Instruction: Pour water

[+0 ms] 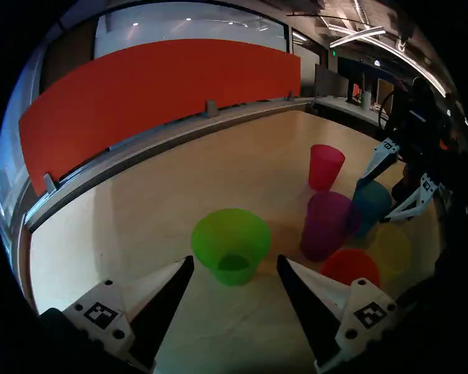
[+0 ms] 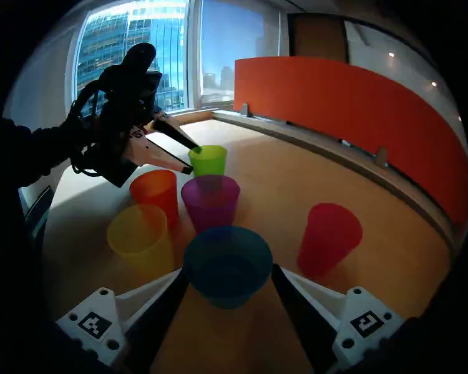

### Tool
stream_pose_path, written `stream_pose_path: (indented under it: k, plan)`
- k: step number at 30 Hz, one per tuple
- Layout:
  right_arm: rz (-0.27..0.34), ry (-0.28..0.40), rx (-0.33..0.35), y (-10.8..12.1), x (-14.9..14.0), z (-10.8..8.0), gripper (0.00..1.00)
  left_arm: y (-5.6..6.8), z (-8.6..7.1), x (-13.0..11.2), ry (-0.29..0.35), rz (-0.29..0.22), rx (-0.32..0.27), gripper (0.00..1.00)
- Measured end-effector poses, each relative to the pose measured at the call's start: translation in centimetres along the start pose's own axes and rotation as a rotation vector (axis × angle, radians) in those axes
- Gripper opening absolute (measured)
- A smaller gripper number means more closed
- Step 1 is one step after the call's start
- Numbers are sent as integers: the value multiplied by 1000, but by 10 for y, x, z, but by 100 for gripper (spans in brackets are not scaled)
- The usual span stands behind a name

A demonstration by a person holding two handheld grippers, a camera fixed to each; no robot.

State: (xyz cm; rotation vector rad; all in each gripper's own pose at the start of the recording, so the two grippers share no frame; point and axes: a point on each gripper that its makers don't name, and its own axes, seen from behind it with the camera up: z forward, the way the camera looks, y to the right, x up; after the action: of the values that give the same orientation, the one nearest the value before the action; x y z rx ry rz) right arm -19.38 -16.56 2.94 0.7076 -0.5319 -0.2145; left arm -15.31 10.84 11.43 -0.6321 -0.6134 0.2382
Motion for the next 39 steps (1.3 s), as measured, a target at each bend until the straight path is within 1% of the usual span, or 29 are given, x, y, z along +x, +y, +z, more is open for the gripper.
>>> stream_pose_path:
  k: [11, 20, 25, 27, 29, 36, 38, 39]
  plan:
    - [-11, 8, 0, 1, 3, 8, 100, 2, 14, 5, -7, 9, -13, 99]
    - [-3, 11, 7, 1, 3, 11, 100, -4, 23, 6, -18, 14, -1, 99]
    - [-5, 11, 8, 2, 3, 12, 100, -6, 25, 8, -15, 10, 2, 99]
    - [-5, 11, 9, 2, 3, 12, 100, -7, 26, 9, -13, 6, 5, 97]
    - [-4, 10, 9, 2, 3, 12, 100, -8, 26, 9, -12, 2, 10, 89]
    - [-12, 10, 5, 3, 3, 13, 100, -7, 25, 8, -13, -1, 7, 87]
    - [-16, 12, 6, 2, 3, 13, 99, -6, 24, 8, -13, -3, 3, 87]
    - [-17, 14, 10, 1, 4, 13, 97, -5, 24, 9, -11, -4, 1, 87]
